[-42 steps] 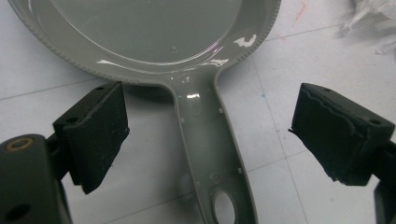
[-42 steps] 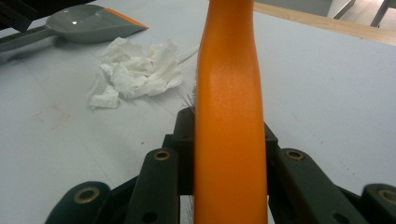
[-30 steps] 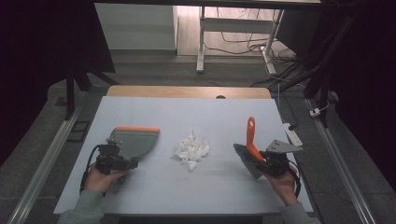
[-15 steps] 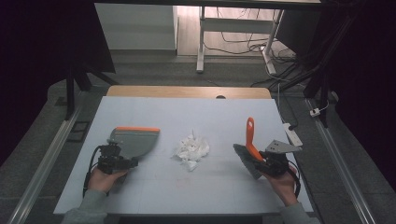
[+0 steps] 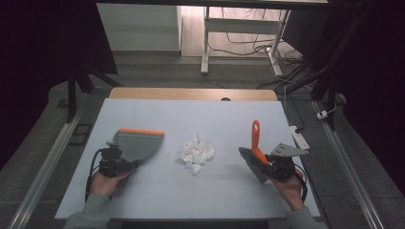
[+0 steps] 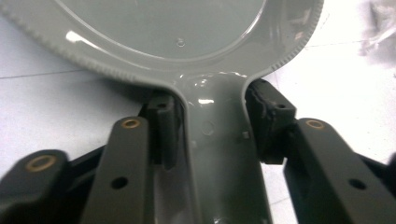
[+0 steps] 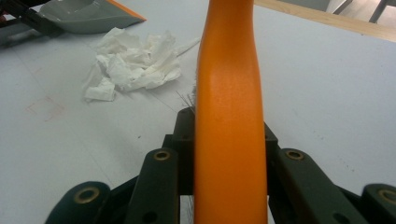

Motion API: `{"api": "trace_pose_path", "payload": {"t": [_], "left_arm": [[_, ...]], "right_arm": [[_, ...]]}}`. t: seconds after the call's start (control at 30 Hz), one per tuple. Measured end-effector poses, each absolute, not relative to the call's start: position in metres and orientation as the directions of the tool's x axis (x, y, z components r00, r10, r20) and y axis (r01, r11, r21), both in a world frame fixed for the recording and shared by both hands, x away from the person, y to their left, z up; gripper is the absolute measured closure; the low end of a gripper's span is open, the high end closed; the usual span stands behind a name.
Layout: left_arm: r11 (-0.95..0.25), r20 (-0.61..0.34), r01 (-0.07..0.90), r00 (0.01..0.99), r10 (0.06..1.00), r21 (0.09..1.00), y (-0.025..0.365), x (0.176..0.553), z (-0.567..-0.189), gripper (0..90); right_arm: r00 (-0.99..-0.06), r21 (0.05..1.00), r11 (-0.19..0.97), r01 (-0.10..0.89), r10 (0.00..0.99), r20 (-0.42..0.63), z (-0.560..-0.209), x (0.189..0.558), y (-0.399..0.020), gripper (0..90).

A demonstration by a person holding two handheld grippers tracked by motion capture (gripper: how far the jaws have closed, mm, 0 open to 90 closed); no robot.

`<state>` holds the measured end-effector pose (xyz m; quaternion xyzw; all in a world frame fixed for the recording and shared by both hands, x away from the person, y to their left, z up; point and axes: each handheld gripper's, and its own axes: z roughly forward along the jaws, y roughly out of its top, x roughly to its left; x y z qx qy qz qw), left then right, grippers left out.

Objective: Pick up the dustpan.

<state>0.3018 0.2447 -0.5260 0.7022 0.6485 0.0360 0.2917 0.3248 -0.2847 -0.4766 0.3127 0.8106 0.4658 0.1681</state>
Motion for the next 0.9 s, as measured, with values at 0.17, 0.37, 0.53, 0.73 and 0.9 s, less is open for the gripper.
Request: {"api": "trace_pose_path", "payload": {"t": [0.17, 0.37, 0.53, 0.73, 0.9], "left_arm": [[0.015, -0.334, 0.885, 0.161, 0.929, 0.466, 0.2478, 0.3013, -0.5264, 61.0], [0.006, -0.33, 0.874, 0.177, 0.927, 0.486, 0.2504, 0.3007, -0.5274, 61.3], [-0.001, -0.329, 0.867, 0.191, 0.925, 0.499, 0.2517, 0.3004, -0.5274, 61.3], [-0.002, -0.334, 0.855, 0.205, 0.92, 0.519, 0.2531, 0.2995, -0.5257, 61.4], [-0.008, -0.333, 0.835, 0.228, 0.915, 0.549, 0.2558, 0.2981, -0.5238, 61.4]], "right_arm": [[-0.748, 0.859, 0.373, 0.35, 0.664, 0.016, -0.4769, 0.3246, -0.284, 70.7], [-0.748, 0.857, 0.378, 0.351, 0.663, 0.014, -0.4773, 0.3246, -0.2836, 70.6], [-0.751, 0.863, 0.365, 0.349, 0.66, 0.025, -0.4758, 0.3243, -0.284, 70.6], [-0.751, 0.864, 0.363, 0.348, 0.66, 0.026, -0.4752, 0.3238, -0.2834, 70.6], [-0.751, 0.865, 0.364, 0.346, 0.659, 0.023, -0.4749, 0.3237, -0.2829, 70.6]]}}
